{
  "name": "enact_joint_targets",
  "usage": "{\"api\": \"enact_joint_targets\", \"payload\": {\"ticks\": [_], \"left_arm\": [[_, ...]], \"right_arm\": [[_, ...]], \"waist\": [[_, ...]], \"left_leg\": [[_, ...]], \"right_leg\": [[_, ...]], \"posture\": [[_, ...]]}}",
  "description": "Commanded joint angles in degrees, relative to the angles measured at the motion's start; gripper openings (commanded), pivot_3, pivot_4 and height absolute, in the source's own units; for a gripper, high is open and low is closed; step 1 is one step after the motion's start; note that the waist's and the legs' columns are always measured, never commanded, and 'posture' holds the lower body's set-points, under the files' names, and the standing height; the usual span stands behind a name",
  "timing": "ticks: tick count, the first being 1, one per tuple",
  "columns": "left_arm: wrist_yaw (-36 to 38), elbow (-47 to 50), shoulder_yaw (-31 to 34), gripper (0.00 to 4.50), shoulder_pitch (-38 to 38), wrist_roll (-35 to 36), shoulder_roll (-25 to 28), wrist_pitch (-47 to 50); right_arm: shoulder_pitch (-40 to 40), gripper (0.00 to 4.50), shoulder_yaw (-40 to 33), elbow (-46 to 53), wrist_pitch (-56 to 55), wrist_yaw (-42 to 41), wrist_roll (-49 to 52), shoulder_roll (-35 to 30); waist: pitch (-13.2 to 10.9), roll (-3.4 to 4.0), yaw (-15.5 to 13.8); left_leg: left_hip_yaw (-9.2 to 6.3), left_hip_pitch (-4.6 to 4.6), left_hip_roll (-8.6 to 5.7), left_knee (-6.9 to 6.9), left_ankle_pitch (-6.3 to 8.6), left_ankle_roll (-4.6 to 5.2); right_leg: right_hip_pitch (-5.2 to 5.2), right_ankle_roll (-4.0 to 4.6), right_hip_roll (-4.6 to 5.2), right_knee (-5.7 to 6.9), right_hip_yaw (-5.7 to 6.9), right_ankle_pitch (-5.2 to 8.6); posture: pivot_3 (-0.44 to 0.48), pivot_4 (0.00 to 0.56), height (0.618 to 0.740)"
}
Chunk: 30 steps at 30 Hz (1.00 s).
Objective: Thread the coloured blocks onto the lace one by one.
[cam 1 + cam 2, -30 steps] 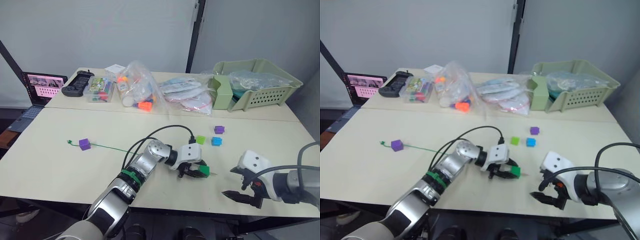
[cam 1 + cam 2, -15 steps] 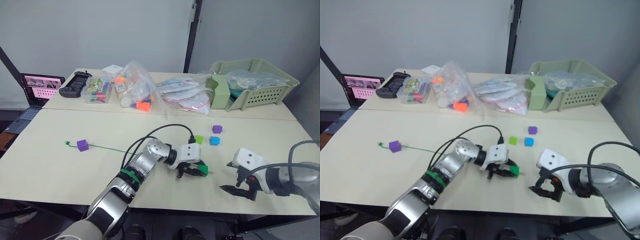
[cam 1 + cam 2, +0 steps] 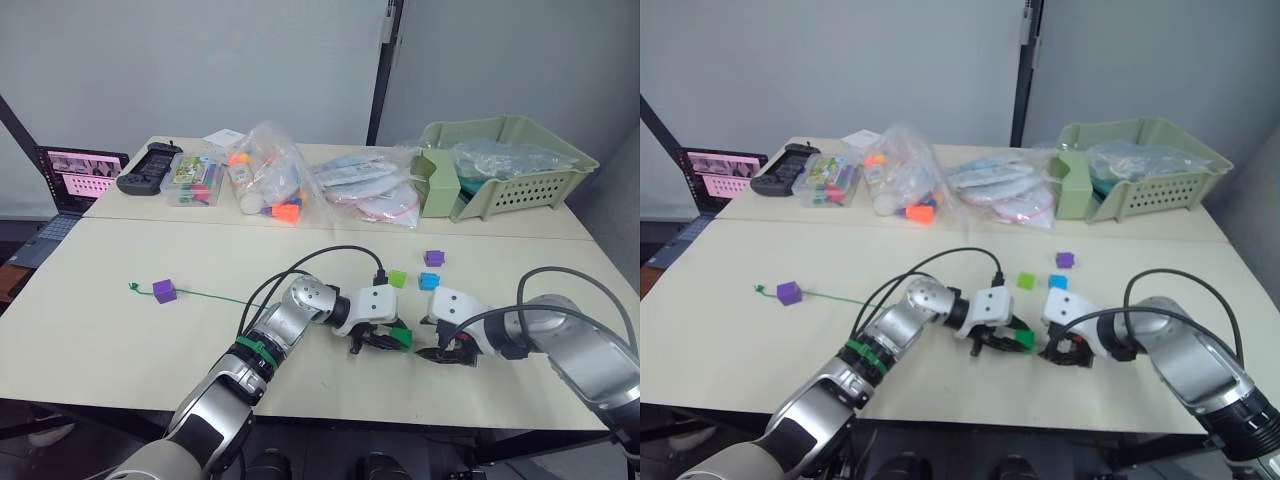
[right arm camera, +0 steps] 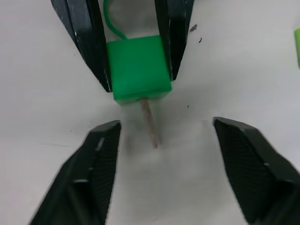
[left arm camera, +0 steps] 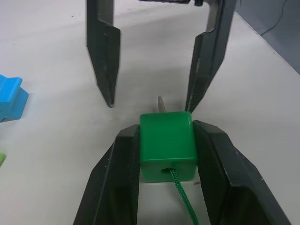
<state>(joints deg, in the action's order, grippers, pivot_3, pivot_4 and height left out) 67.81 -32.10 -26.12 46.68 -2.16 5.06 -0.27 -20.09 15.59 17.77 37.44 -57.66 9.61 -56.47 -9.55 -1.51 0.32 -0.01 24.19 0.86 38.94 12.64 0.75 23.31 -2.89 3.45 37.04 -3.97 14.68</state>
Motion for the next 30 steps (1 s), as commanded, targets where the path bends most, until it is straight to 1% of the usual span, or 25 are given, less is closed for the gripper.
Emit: {"api": "enact_joint_targets", "payload": {"ticks": [1, 2, 3, 6, 14, 19, 24, 30], "left_arm": [[0.0, 2.2, -0.3, 1.17, -0.4, -0.1, 0.0, 0.2], [0.0, 2.2, -0.3, 1.17, -0.4, -0.1, 0.0, 0.2], [0.0, 2.3, -0.3, 1.17, -0.4, -0.1, 0.0, 0.3], [0.0, 2.3, -0.3, 1.17, -0.4, -0.1, 0.0, 0.4], [1.2, 4.2, 0.0, 1.17, -1.1, 0.6, 1.4, 1.6], [3.0, 9.3, 1.1, 1.17, -2.7, 1.8, 5.4, 4.2], [5.5, 13.8, 3.8, 1.17, -3.9, 2.6, 14.7, 5.6], [8.8, 15.2, 7.7, 1.17, -5.0, 3.8, 25.7, 5.0]], "right_arm": [[-1.1, 1.59, -0.1, 0.7, -1.0, -0.8, -1.0, 0.2], [-0.9, 1.13, -0.1, 0.8, -1.0, -0.9, -1.2, 0.1], [-0.8, 0.91, -0.2, 1.0, -0.8, -1.0, -1.2, 0.2], [-0.4, 0.03, -0.5, 1.5, -0.4, -1.0, -0.8, 0.5], [1.4, 0.00, -1.8, 1.7, -0.6, -0.9, -1.1, -0.7], [1.7, 0.00, -2.3, 1.3, -1.1, -1.2, -1.2, -1.1], [0.6, 0.00, -1.4, 0.1, -1.8, -1.7, -1.7, -0.5], [-0.9, 0.00, -0.6, -1.8, -3.0, -2.8, -2.6, 0.6]], "waist": [[0.0, 0.00, 0.0], [0.0, 0.00, 0.0], [0.0, 0.00, 0.0], [0.0, 0.00, 0.0], [0.0, 0.00, 0.0], [0.0, 0.01, 0.2], [0.0, 0.02, 0.6], [0.0, 0.02, 0.5]], "left_leg": [[0.00, 0.00, 0.00, 0.00, 0.00, 0.00], [0.00, 0.00, 0.00, 0.00, 0.00, 0.00], [0.00, 0.00, 0.00, 0.00, 0.00, 0.00], [0.00, 0.00, 0.00, 0.00, 0.00, 0.00], [-0.01, -0.01, 0.01, 0.00, 0.00, 0.00], [-0.01, -0.02, 0.02, -0.01, 0.00, 0.00], [-0.01, -0.07, 0.06, -0.03, 0.00, 0.00], [0.01, -0.08, 0.07, -0.03, 0.00, 0.00]], "right_leg": [[0.00, 0.00, 0.00, 0.00, 0.00, 0.00], [0.00, 0.00, 0.00, 0.00, 0.00, 0.00], [0.00, 0.00, 0.00, 0.00, 0.00, 0.00], [0.00, 0.00, 0.00, 0.00, 0.00, 0.00], [0.00, 0.00, 0.00, 0.02, 0.00, 0.00], [0.00, 0.00, -0.01, 0.04, 0.00, 0.00], [0.00, 0.01, -0.02, 0.06, 0.01, 0.00], [0.01, 0.01, -0.03, 0.07, 0.01, 0.00]], "posture": [[0.000, 0.150, 0.737], [0.000, 0.150, 0.737], [0.000, 0.150, 0.737], [0.000, 0.150, 0.737], [0.000, 0.150, 0.737], [0.000, 0.150, 0.737], [0.000, 0.150, 0.737], [0.000, 0.150, 0.737]]}}
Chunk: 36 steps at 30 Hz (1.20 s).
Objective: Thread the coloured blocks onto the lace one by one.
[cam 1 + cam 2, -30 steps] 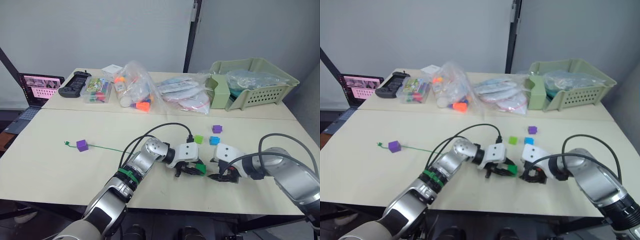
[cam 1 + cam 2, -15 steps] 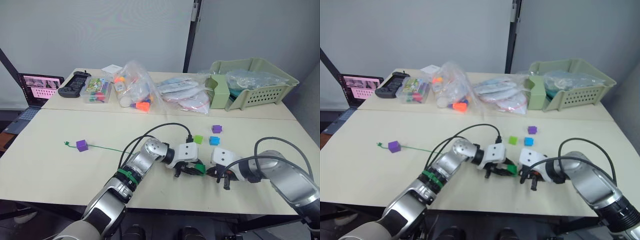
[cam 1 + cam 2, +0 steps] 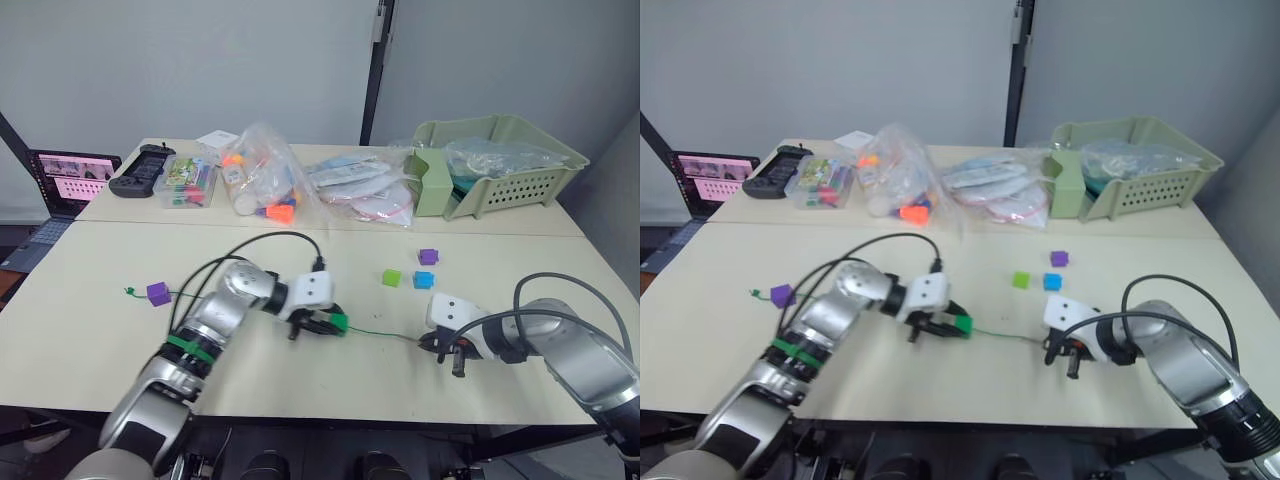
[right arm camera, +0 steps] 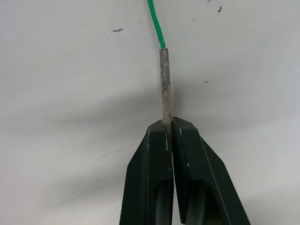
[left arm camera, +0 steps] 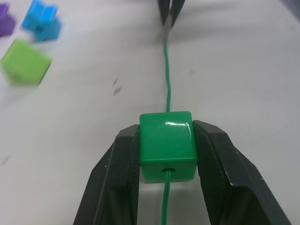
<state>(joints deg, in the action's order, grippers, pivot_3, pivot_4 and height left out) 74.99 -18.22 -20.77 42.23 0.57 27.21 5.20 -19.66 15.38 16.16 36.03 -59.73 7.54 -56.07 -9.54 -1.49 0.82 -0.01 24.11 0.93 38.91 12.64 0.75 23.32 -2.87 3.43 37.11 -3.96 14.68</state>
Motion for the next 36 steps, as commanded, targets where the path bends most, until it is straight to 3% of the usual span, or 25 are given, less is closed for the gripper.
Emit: {"api": "enact_joint_targets", "payload": {"ticks": [1, 5, 8, 16, 24, 35, 36], "left_arm": [[1.8, 0.9, 3.0, 1.17, -0.7, 1.2, 4.9, -0.7], [2.1, -4.9, 5.2, 1.17, -0.8, 0.8, 9.9, -4.1], [2.3, -15.7, 7.0, 1.17, 1.3, -0.9, 15.0, -10.3], [1.8, -35.5, 7.8, 1.17, 6.9, -4.0, 20.1, -20.3], [0.3, -45.7, 7.7, 1.17, 9.6, -7.6, 24.9, -24.0], [2.8, -49.3, 6.7, 1.17, 11.3, -10.9, 28.9, -23.2], [2.9, -49.5, 6.9, 1.67, 11.8, -11.0, 29.0, -23.1]], "right_arm": [[-1.6, 0.00, -0.3, -0.4, -1.9, -1.0, -0.8, 0.3], [-2.7, 0.00, 0.2, -1.6, -2.7, -1.9, -1.4, 0.9], [-3.8, 0.00, 0.8, -2.5, -3.4, -2.7, -1.7, 1.4], [-5.7, 0.00, 1.4, -4.0, -4.5, -4.1, -2.7, 2.7], [-6.5, 0.00, 1.5, -5.0, -5.2, -5.1, -3.2, 3.6], [-7.8, 0.00, 2.0, -6.5, -6.1, -6.3, -4.3, 4.9], [-7.9, 0.00, 2.1, -6.6, -6.2, -6.4, -4.4, 5.1]], "waist": [[0.0, 0.00, 0.0], [0.0, 0.00, 0.0], [0.0, -0.01, 0.0], [0.0, 0.00, 0.3], [0.0, 0.01, 1.0], [0.0, 0.01, 1.8], [0.0, 0.01, 1.8]], "left_leg": [[0.00, 0.00, 0.00, 0.00, 0.00, 0.00], [0.01, 0.00, 0.01, 0.00, 0.00, 0.00], [0.02, -0.01, 0.02, 0.00, 0.00, 0.00], [0.10, -0.09, 0.05, -0.05, 0.00, 0.00], [0.14, -0.13, 0.08, -0.08, 0.00, 0.00], [0.20, -0.08, 0.04, -0.14, 0.00, 0.00], [0.21, -0.06, 0.04, -0.14, 0.00, 0.00]], "right_leg": [[0.00, 0.00, 0.00, 0.00, 0.00, 0.00], [0.00, 0.00, 0.01, -0.01, 0.01, 0.00], [0.00, 0.00, 0.01, 0.00, 0.02, 0.00], [0.03, 0.04, -0.01, 0.05, 0.03, 0.00], [0.05, 0.04, -0.02, 0.09, 0.03, 0.00], [0.39, 0.05, 0.03, 0.56, -0.02, 0.00], [0.44, 0.05, 0.02, 0.59, -0.02, 0.00]], "posture": [[0.000, 0.150, 0.737], [0.000, 0.150, 0.737], [0.000, 0.150, 0.737], [0.000, 0.150, 0.737], [0.000, 0.150, 0.737], [0.000, 0.150, 0.737], [0.000, 0.150, 0.737]]}}
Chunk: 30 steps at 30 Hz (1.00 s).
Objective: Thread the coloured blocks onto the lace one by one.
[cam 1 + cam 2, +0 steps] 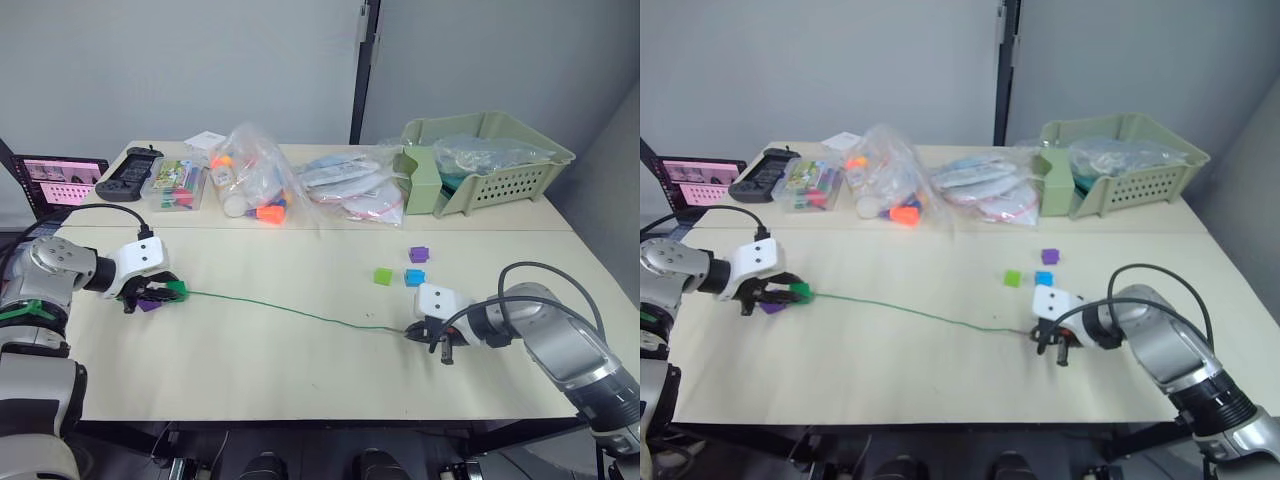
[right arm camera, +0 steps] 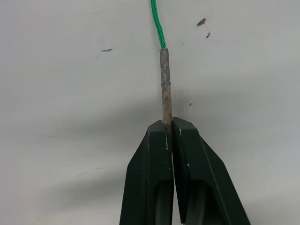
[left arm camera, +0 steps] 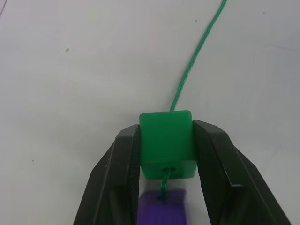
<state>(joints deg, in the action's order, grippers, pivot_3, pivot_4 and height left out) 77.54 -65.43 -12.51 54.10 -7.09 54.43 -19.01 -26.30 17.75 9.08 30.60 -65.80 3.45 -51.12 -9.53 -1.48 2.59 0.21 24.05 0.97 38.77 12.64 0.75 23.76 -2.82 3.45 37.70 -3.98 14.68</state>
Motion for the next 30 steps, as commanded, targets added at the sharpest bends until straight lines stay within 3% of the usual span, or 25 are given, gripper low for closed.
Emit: {"api": "enact_joint_targets", "payload": {"ticks": [1, 8, 15, 19, 25, 30], "left_arm": [[0.5, -2.4, -1.3, 2.22, 0.6, -3.7, 2.1, 1.4], [4.7, -2.1, 0.2, 4.48, 6.2, -4.2, 2.8, 1.7], [13.6, 4.1, 5.4, 4.48, 8.3, 3.6, -2.6, 5.9], [15.0, 15.8, 5.7, 4.48, 3.9, 9.3, -7.8, 10.5], [10.5, 37.6, 4.3, 4.48, -6.0, 14.6, -19.1, 20.3], [3.6, 46.0, 1.2, 4.48, -10.7, 15.6, -29.2, 23.9]], "right_arm": [[-1.3, 0.00, -0.3, 0.4, -0.8, -0.4, -0.3, 0.3], [-2.0, 0.00, -0.1, -0.1, -1.0, -1.0, -0.5, 0.7], [-2.3, 0.00, -0.1, 0.0, -0.8, -1.0, -0.4, 0.9], [-2.2, 0.00, -0.3, 0.6, -0.3, -0.9, -0.1, 0.8], [-2.5, 0.00, -0.6, 2.6, 1.7, -0.8, 0.9, 1.3], [-2.6, 0.00, -0.5, 5.4, 3.8, -1.1, 1.9, 1.7]], "waist": [[0.0, 0.00, 0.0], [-0.1, -0.19, -0.3], [-0.1, -0.21, -1.7], [-0.1, -0.21, -1.9], [-0.1, -0.22, -1.8], [-0.1, -0.22, -1.8]], "left_leg": [[0.03, 0.04, 0.00, 0.00, 0.00, 0.00], [0.00, 0.37, -0.02, 0.12, 0.00, 0.00], [-0.02, 0.46, -0.06, 0.21, 0.00, 0.00], [-0.04, 0.50, -0.06, 0.24, 0.00, 0.00], [-0.12, 0.52, -0.06, 0.27, 0.00, 0.00], [-0.16, 0.52, -0.07, 0.26, 0.00, 0.00]], "right_leg": [[0.11, 0.00, 0.00, 0.08, -0.02, 0.00], [0.47, 0.04, 0.00, 0.29, -0.01, -0.02], [0.46, 0.04, 0.05, 0.27, 0.01, -0.02], [0.47, 0.04, 0.06, 0.29, 0.01, -0.02], [0.48, 0.07, 0.07, 0.33, 0.01, -0.04], [0.49, 0.09, 0.05, 0.35, 0.00, -0.05]], "posture": [[0.000, 0.150, 0.737], [0.000, 0.150, 0.737], [0.000, 0.150, 0.737], [0.000, 0.150, 0.737], [0.000, 0.150, 0.737], [0.000, 0.150, 0.737]]}}
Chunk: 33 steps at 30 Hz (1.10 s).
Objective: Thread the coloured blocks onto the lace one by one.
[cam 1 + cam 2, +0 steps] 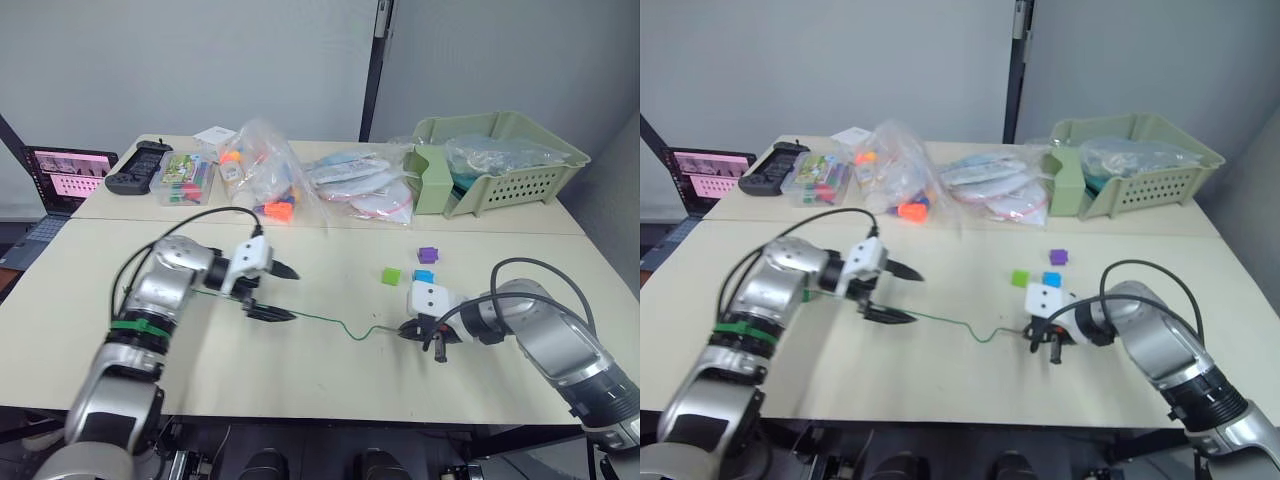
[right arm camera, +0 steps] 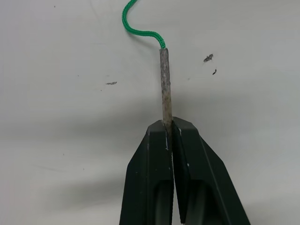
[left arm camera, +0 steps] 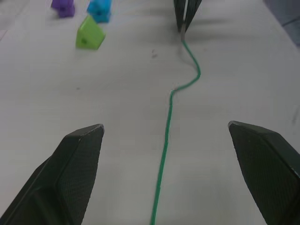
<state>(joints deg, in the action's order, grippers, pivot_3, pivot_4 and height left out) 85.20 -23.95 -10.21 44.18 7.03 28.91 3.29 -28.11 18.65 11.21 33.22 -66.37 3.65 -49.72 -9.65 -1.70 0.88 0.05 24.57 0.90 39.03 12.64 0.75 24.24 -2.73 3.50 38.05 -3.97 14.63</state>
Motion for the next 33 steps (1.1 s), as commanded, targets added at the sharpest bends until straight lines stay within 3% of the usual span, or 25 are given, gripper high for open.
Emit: {"api": "enact_joint_targets", "payload": {"ticks": [1, 8, 14, 22, 33], "left_arm": [[-5.5, 5.0, -1.9, 4.48, -1.2, 1.1, -5.8, 1.5], [-8.0, 8.2, -7.3, 4.48, -4.5, 0.6, -11.8, 3.3], [-9.3, 6.6, -9.9, 4.48, -4.3, -0.4, -13.3, 2.4], [-10.4, 6.4, -10.8, 1.98, -4.2, -0.1, -14.2, 2.6], [-11.6, 4.9, -10.8, 1.98, -3.5, -0.6, -13.9, 2.3]], "right_arm": [[-0.7, 0.00, -1.5, 3.9, 1.9, -0.5, 2.2, 0.5], [-0.2, 0.00, -1.7, 6.7, 4.1, -0.4, 3.5, 0.6], [-0.2, 0.00, -2.2, 8.0, 5.4, -0.4, 3.8, 0.2], [-0.3, 0.00, -2.4, 8.7, 6.2, 0.0, 4.8, -0.6], [-0.3, 0.00, -2.4, 8.8, 6.4, 0.4, 5.6, -1.0]], "waist": [[0.0, 0.00, -0.1], [0.0, 0.00, -0.1], [0.0, 0.00, -0.1], [0.0, 0.00, -0.1], [0.0, 0.00, -0.1]], "left_leg": [[-0.01, 0.00, -0.01, 0.00, 0.00, 0.00], [-0.01, -0.02, -0.02, 0.05, 0.00, 0.00], [-0.01, -0.03, -0.04, 0.07, 0.00, 0.00], [-0.01, -0.03, -0.03, 0.07, 0.00, 0.00], [-0.01, -0.03, -0.04, 0.07, 0.00, 0.00]], "right_leg": [[-0.02, 0.00, 0.00, 0.00, 0.00, 0.00], [-0.05, 0.00, -0.02, -0.02, -0.01, 0.00], [-0.08, 0.00, -0.02, -0.04, -0.01, 0.00], [-0.08, 0.00, -0.01, -0.05, -0.01, 0.00], [-0.08, -0.01, -0.01, -0.05, -0.01, 0.00]], "posture": [[0.000, 0.150, 0.737], [0.000, 0.150, 0.737], [0.000, 0.150, 0.737], [0.000, 0.150, 0.737], [0.000, 0.150, 0.737]]}}
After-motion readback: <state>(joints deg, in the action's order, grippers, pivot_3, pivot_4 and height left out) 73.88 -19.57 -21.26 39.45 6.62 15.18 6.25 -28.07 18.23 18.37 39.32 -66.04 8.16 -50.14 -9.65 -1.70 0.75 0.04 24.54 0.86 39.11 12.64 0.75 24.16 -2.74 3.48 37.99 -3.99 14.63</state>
